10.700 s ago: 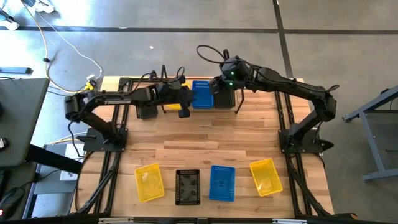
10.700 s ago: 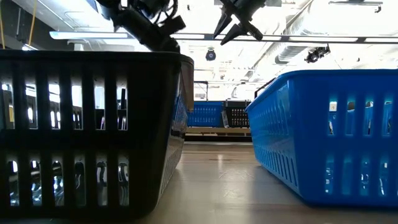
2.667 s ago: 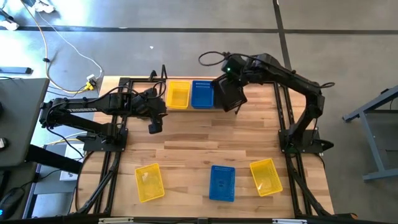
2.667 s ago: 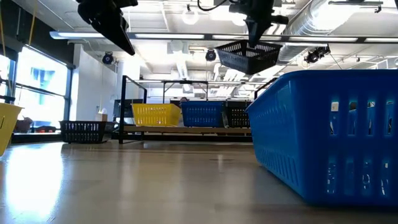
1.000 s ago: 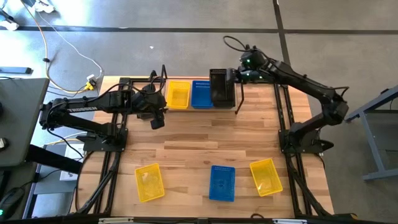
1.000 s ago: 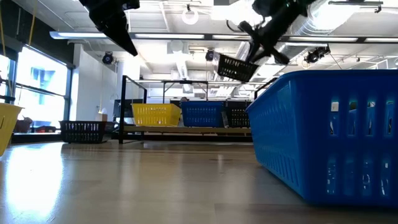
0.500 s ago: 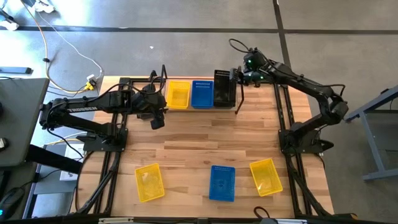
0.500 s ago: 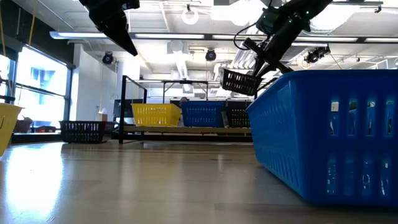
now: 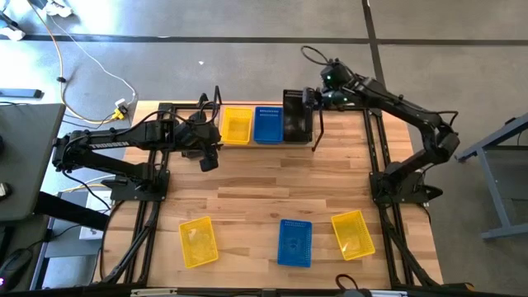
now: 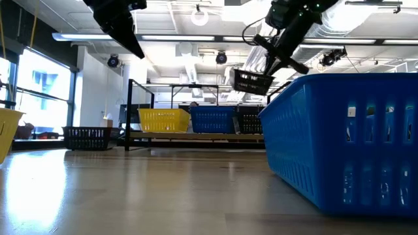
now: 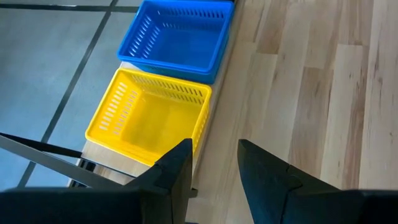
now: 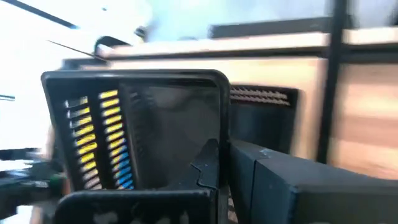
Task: Stack baskets on shelf by color
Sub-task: Stack the bottom black basket on top of the black basket on the shelf
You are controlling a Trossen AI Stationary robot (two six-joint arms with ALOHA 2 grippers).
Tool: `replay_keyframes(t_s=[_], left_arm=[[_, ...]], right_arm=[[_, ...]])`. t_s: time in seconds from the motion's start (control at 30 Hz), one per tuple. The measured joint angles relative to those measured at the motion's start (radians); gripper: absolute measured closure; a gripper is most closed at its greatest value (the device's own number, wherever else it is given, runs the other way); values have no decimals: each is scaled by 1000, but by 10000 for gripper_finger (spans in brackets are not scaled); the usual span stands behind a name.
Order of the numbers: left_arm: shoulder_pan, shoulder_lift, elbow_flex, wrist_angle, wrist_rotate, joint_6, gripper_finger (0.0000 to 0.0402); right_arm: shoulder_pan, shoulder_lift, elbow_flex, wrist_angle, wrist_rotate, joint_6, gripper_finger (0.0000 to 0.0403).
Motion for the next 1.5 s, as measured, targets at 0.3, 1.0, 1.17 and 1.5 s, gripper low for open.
replay_keyframes(t_s=[0.3, 1.0, 1.17, 1.5], left_arm=[[0, 0, 0, 0, 0, -1, 282], [0, 0, 0, 0, 0, 0, 282], [0, 0, 0, 0, 0, 0, 282], [0, 0, 0, 0, 0, 0, 282]], right_arm=[[1, 60, 37, -139, 7, 34, 403], [14, 119, 38, -90, 116, -4, 403], [14, 119, 38, -80, 115, -4, 395], [20, 119, 38, -81, 108, -2, 356]])
